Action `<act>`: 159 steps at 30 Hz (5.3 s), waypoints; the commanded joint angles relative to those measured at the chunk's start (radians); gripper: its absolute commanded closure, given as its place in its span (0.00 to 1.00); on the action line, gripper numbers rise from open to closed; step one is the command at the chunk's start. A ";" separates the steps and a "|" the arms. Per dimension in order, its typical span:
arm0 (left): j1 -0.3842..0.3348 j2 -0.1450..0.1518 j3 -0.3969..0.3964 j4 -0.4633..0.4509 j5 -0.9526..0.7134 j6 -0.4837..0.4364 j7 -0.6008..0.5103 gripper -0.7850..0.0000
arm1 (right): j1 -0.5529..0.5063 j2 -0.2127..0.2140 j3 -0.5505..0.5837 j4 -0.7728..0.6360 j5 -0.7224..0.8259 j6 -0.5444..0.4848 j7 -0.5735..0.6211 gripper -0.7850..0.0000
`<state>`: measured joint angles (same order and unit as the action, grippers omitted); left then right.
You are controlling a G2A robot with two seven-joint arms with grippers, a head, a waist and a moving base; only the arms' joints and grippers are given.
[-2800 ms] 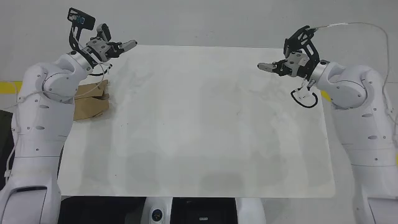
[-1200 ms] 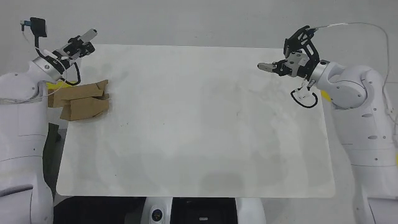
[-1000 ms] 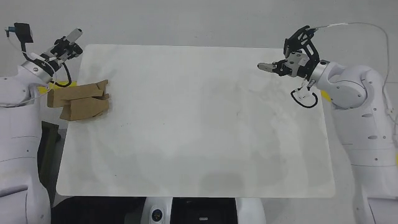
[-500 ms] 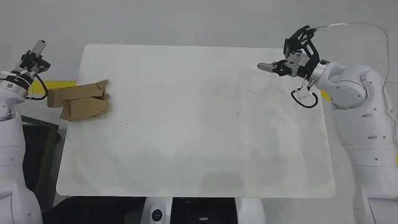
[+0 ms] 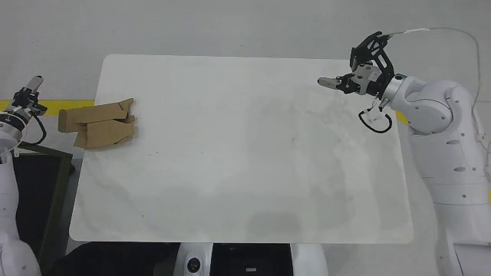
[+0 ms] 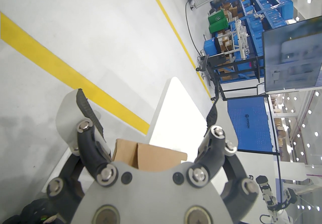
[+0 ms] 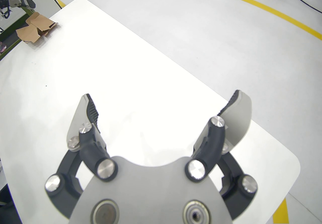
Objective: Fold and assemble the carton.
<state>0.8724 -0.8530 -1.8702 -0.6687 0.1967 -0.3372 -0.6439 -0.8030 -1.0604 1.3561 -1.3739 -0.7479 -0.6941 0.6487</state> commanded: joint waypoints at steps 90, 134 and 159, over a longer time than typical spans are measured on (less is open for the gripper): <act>-0.391 -0.124 0.539 -0.065 -0.422 -0.215 -0.405 1.00 | 0.000 0.000 0.000 0.000 0.000 0.000 0.000 0.00; -0.389 -0.165 0.955 -0.374 -0.619 -0.184 -0.655 1.00 | 0.040 -0.037 -0.251 0.207 0.823 -0.170 0.307 0.00; -0.393 -0.154 1.081 -0.456 -0.785 -0.161 -0.678 1.00 | 0.236 -0.057 -0.758 0.288 1.172 -0.195 0.283 0.00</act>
<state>0.4795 -1.0080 -0.7921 -1.1225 -0.5873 -0.4986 -1.3217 -0.5743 -1.1164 0.6158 -1.0880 0.4176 -0.8820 0.9383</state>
